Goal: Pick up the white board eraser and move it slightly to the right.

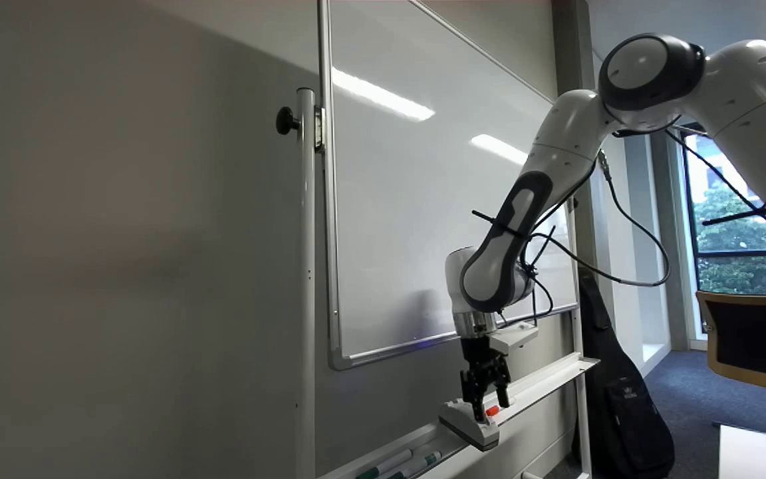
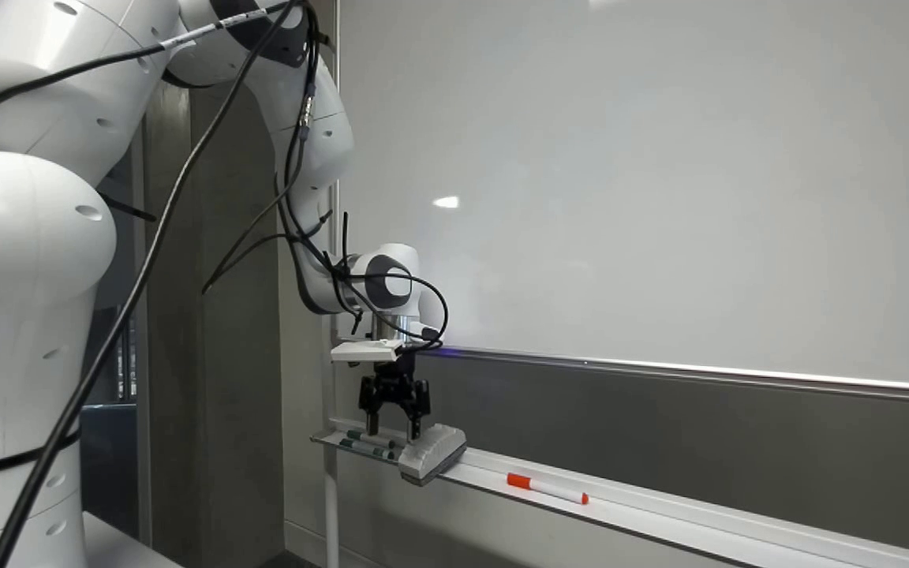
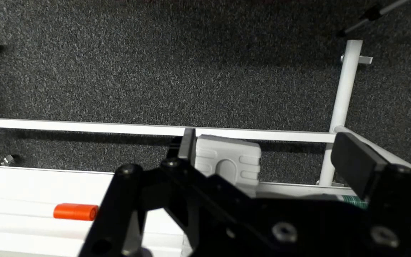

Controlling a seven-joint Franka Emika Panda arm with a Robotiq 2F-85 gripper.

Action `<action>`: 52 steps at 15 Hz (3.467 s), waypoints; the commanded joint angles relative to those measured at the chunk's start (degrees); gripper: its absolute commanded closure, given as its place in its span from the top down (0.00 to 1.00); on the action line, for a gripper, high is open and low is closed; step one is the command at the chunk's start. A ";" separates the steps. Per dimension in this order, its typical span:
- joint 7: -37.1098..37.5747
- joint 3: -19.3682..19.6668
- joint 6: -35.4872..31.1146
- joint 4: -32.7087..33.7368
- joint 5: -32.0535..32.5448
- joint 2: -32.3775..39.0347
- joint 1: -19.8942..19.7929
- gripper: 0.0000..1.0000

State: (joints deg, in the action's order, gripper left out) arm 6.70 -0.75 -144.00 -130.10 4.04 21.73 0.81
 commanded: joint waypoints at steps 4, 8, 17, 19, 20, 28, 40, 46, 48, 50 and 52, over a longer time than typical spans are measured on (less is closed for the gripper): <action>-2.03 0.09 2.16 3.00 -1.10 3.00 0.16 1.00; -2.98 0.33 3.94 8.11 -0.37 7.87 0.37 1.00; -2.60 1.62 5.95 12.91 0.32 12.08 0.40 1.00; -3.37 1.18 4.96 12.27 -0.94 11.49 -0.52 1.00; -3.49 1.21 5.02 12.16 -0.99 11.47 -0.63 1.00; -1.92 1.63 5.08 10.93 -0.53 11.58 0.18 1.00; -1.78 1.26 4.78 7.87 -0.56 8.00 0.80 1.00; -1.29 1.45 4.59 5.32 -0.09 5.60 1.76 1.00; -1.32 1.42 4.52 4.37 -0.07 4.56 1.88 1.00; -1.57 1.35 4.56 3.39 -0.08 3.30 1.84 1.00; -1.57 1.37 4.02 2.19 0.14 1.57 1.88 1.00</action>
State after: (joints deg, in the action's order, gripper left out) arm 5.21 0.34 -139.09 -123.74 4.00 28.09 2.31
